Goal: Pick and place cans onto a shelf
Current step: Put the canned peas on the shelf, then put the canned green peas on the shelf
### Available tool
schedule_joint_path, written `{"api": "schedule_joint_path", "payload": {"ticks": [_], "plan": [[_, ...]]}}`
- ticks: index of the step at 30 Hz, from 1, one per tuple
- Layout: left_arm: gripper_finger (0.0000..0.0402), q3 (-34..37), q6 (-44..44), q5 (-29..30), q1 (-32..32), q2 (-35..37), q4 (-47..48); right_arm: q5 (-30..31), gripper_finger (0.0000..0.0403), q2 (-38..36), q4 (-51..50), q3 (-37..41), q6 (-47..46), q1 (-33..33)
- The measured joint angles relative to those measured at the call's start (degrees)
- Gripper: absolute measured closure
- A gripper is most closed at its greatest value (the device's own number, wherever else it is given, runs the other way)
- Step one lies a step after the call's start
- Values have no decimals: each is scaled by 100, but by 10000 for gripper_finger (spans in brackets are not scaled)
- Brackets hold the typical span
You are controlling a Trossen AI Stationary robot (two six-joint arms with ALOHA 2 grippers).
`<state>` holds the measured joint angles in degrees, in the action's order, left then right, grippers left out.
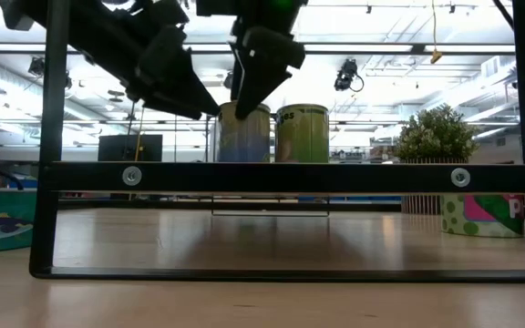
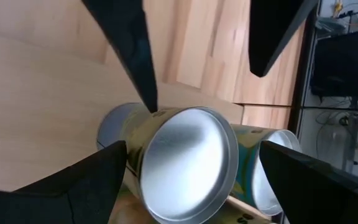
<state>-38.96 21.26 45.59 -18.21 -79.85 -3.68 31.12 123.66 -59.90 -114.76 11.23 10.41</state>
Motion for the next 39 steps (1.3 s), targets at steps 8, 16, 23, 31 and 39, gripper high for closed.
{"api": "schedule_joint_path", "payload": {"ticks": [8,16,23,31,39], "plan": [[26,0,-90,-101,-15,0,-23,15,28,0,-45,-10,9,-193],[26,0,-229,-323,-804,1,42,-35,28,-253,-407,-52,-439,382],[26,-9,523,-891,-1243,214,273,-62,28,-787,-1225,-52,-1521,1079],[26,-15,666,-1135,-1272,286,327,-39,28,-1116,-1816,-57,-2480,1507],[26,-13,808,-1137,-1274,286,374,410,28,-1152,-1921,55,-3235,2002]]}}
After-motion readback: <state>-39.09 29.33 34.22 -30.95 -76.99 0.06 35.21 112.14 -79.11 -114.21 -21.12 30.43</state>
